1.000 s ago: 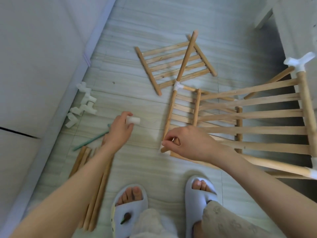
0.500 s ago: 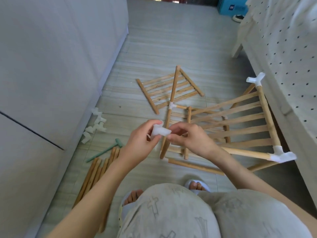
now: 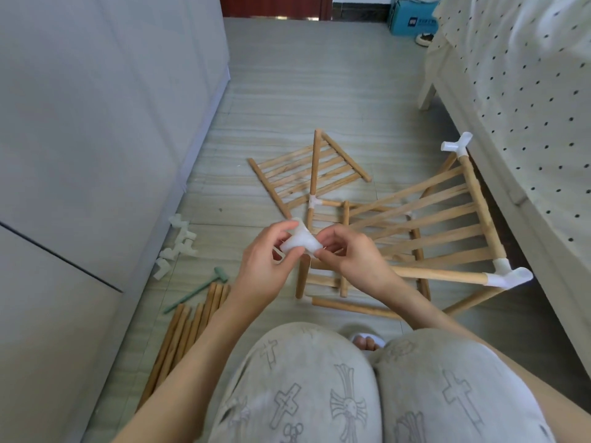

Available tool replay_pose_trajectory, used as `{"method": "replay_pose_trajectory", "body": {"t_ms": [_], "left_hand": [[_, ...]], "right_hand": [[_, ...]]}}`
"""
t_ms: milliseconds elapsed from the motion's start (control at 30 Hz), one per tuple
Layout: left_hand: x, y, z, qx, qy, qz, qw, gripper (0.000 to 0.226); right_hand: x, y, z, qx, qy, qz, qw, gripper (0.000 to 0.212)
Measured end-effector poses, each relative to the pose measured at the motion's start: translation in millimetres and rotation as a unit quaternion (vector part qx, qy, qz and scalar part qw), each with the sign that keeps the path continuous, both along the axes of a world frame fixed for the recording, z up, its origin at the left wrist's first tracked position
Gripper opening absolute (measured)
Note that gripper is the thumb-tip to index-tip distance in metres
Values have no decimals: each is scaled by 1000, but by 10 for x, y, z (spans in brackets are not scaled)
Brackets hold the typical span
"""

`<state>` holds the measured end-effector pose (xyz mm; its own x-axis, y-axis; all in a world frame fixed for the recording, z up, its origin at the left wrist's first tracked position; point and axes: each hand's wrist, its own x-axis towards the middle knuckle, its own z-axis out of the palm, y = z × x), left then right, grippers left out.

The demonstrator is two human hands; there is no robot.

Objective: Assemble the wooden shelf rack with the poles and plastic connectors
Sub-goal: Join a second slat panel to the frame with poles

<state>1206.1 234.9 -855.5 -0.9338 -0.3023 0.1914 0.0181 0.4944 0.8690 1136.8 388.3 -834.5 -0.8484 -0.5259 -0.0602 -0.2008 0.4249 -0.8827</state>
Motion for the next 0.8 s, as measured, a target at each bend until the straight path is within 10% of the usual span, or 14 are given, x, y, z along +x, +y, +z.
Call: {"method": "replay_pose_trajectory", "body": {"t_ms": [500, 800], "left_hand": [[-135, -51, 20, -149, -133, -67, 978, 21], [-162, 12, -31, -167, -103, -89, 977, 33]], "right_hand": [[-49, 110, -171, 257, 63, 11, 964, 24], [-41, 121, -219, 241, 40, 9, 970, 25]]}}
